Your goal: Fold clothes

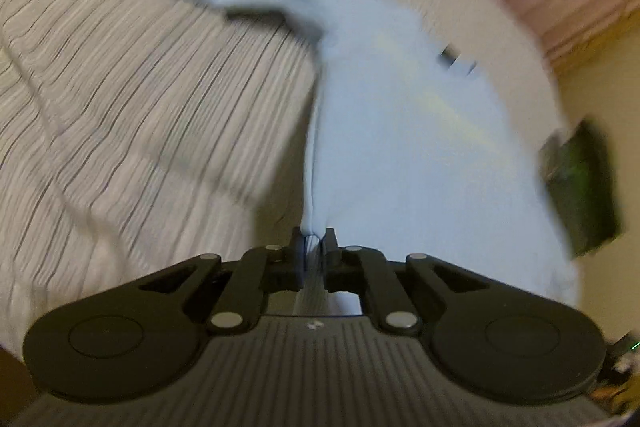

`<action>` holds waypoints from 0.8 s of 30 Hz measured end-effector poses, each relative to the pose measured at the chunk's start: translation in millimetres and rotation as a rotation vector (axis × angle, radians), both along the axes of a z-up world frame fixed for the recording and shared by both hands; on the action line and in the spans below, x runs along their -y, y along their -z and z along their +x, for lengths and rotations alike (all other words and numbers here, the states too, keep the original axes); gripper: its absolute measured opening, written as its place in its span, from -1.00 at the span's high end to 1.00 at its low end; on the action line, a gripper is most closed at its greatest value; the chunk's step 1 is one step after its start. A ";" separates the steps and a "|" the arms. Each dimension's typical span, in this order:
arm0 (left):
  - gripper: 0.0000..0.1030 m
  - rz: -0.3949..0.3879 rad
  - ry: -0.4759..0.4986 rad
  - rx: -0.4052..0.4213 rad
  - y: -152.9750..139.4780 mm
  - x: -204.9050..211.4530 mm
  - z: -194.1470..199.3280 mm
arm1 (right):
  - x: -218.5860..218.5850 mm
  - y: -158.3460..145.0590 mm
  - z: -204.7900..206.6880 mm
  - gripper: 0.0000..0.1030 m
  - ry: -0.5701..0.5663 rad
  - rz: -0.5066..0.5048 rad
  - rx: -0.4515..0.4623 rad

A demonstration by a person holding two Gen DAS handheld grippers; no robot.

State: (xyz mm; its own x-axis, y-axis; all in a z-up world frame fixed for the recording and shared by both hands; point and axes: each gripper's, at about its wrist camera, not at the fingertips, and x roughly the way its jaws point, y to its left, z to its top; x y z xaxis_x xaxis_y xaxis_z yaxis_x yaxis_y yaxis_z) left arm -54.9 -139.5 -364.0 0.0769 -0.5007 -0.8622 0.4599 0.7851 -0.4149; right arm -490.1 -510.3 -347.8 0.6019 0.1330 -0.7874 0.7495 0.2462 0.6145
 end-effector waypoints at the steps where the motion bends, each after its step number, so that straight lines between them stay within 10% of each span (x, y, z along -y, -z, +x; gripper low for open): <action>1: 0.86 0.041 0.002 -0.001 10.1 4.1 -2.4 | -0.8 6.7 2.8 0.90 0.002 0.010 -0.023; 3: 0.77 0.101 -0.023 -0.019 29.3 16.3 -1.0 | -0.2 13.8 6.5 0.88 0.021 0.028 -0.046; 7: 0.63 0.041 -0.114 0.037 9.8 5.7 22.3 | 6.3 -7.3 6.1 -0.77 0.026 -0.062 -0.060; 15: 0.37 0.031 -0.530 0.223 5.4 -41.1 173.2 | 11.2 -13.9 16.5 -0.76 0.167 -0.119 -0.103; 24: 0.49 -0.056 -0.775 0.189 35.7 -64.6 267.6 | -21.9 4.9 71.1 -0.76 0.160 -0.187 -0.176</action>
State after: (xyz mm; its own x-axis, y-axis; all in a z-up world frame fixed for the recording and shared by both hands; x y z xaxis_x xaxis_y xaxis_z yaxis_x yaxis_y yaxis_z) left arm 212.7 -74.9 -399.7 0.5627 -0.2870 -0.7752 -0.1418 0.8904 -0.4325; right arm -419.0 -488.4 -352.7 0.4560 -0.1097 -0.8832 0.8786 0.2135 0.4271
